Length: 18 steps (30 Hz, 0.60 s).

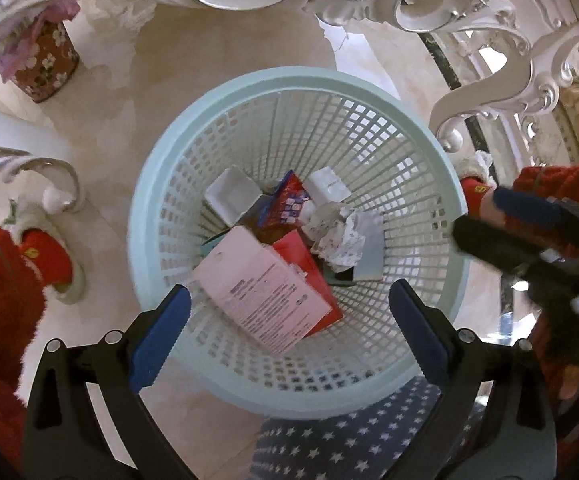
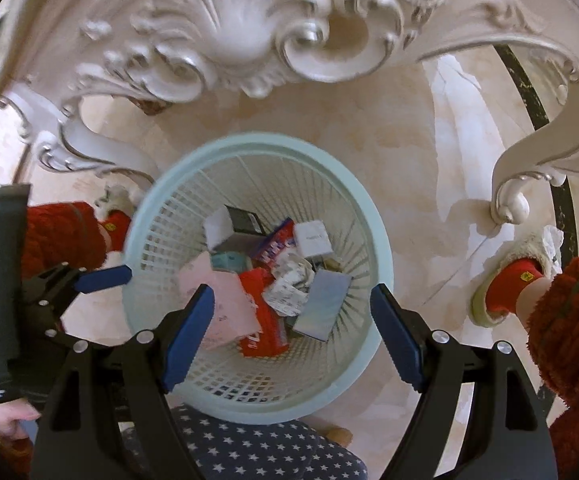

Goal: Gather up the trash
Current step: 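Lift both open tools from the wastebasket back toward the table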

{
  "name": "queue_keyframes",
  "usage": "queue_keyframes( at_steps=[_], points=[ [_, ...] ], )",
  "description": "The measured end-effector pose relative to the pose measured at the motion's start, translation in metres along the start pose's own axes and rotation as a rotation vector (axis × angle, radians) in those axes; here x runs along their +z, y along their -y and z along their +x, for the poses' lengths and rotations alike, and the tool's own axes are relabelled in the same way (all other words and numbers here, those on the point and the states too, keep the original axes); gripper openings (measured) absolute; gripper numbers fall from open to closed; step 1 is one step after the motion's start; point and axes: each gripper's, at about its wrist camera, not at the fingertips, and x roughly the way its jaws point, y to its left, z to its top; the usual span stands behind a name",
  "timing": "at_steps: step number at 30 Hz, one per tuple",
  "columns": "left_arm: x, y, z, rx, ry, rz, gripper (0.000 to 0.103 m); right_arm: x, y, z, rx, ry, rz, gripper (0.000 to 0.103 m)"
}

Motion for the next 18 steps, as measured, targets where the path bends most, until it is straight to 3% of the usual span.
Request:
queue_keyframes(
  at_steps=[5, 8, 12, 13, 18],
  points=[
    [-0.011, 0.005, -0.045, -0.033, 0.067, 0.055, 0.096, -0.006, -0.008, -0.048, 0.104, 0.096, -0.029, 0.076],
    [-0.017, 0.011, -0.101, 0.003, 0.182, 0.126, 0.096, -0.008, -0.011, -0.102, 0.183, 0.214, -0.064, 0.076],
    [0.003, 0.011, -0.190, 0.022, 0.348, 0.186, 0.096, 0.016, -0.009, -0.182, 0.131, 0.446, -0.133, 0.076],
    [0.014, 0.011, -0.211, 0.021, 0.395, 0.199, 0.096, 0.030, -0.007, -0.201, 0.106, 0.512, -0.155, 0.081],
    [0.117, -0.004, -0.281, 0.110, 0.582, 0.195, 0.096, 0.129, 0.009, -0.250, -0.084, 0.764, -0.208, 0.087]
  ],
)
